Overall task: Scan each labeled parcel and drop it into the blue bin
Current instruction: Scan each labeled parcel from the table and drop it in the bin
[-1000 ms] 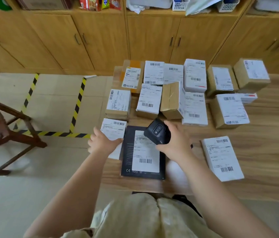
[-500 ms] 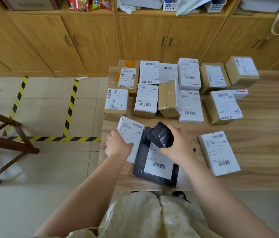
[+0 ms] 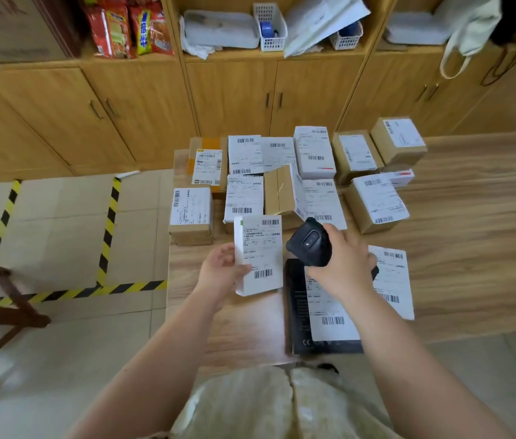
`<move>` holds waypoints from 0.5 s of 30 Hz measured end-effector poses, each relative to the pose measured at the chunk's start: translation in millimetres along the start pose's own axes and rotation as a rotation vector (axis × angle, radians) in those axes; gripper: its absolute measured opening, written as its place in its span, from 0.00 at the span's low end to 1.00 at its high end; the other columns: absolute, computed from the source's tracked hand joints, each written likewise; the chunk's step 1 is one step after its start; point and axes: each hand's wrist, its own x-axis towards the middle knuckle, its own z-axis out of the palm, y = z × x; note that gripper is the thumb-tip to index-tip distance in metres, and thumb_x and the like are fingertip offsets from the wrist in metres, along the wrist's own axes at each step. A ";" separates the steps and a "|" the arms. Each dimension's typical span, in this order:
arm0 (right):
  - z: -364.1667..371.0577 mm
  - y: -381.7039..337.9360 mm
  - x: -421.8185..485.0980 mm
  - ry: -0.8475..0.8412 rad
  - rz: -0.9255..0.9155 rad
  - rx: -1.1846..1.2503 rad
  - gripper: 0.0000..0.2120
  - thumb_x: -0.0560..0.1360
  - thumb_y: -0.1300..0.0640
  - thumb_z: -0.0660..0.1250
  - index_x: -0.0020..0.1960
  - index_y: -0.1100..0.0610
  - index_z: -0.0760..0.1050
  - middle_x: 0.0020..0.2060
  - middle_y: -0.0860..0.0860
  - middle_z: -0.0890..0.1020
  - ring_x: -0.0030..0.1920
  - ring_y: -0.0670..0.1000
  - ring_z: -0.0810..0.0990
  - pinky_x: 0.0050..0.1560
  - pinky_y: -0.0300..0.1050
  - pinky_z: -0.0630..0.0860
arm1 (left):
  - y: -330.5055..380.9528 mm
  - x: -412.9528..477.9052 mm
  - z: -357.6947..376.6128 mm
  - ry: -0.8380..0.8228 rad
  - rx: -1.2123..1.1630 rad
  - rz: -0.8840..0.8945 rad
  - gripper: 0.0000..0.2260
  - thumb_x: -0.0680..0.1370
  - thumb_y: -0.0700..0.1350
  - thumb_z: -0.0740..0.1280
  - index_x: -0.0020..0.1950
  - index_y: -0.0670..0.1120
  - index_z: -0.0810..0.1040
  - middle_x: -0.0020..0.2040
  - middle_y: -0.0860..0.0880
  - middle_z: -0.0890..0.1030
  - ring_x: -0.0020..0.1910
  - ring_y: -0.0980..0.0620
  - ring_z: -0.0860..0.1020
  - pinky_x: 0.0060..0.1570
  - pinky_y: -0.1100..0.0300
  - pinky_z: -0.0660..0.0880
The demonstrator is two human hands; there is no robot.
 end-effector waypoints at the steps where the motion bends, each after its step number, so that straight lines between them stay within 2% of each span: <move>1: -3.8 -0.9 0.8 0.005 -0.015 -0.018 0.42 0.66 0.50 0.75 0.75 0.44 0.60 0.68 0.51 0.67 0.69 0.59 0.63 0.65 0.57 0.60 | 2.0 -1.1 0.5 0.013 0.004 0.033 0.23 0.71 0.30 0.74 0.59 0.52 0.75 0.54 0.49 0.83 0.54 0.47 0.83 0.54 0.41 0.80; 8: -15.5 -3.2 -2.4 0.052 -0.082 -0.210 0.43 0.69 0.49 0.73 0.78 0.46 0.55 0.67 0.52 0.65 0.67 0.58 0.62 0.65 0.59 0.59 | 7.1 -3.6 1.4 0.026 0.011 0.096 0.24 0.71 0.31 0.75 0.54 0.57 0.75 0.54 0.52 0.82 0.57 0.47 0.80 0.58 0.41 0.78; 11: -14.3 -2.3 -5.4 0.041 -0.078 -0.205 0.42 0.69 0.49 0.72 0.77 0.46 0.55 0.67 0.52 0.65 0.67 0.58 0.63 0.67 0.60 0.58 | 7.1 -5.4 -0.2 0.019 -0.001 0.082 0.23 0.72 0.32 0.75 0.57 0.56 0.75 0.54 0.52 0.82 0.57 0.47 0.80 0.58 0.40 0.78; 15: -12.0 -1.9 -7.5 0.001 -0.079 -0.176 0.37 0.69 0.51 0.72 0.74 0.45 0.60 0.64 0.51 0.67 0.67 0.58 0.63 0.67 0.59 0.58 | 7.2 -7.9 -1.9 0.005 0.008 0.080 0.24 0.72 0.33 0.75 0.61 0.55 0.74 0.55 0.52 0.82 0.57 0.47 0.81 0.57 0.40 0.78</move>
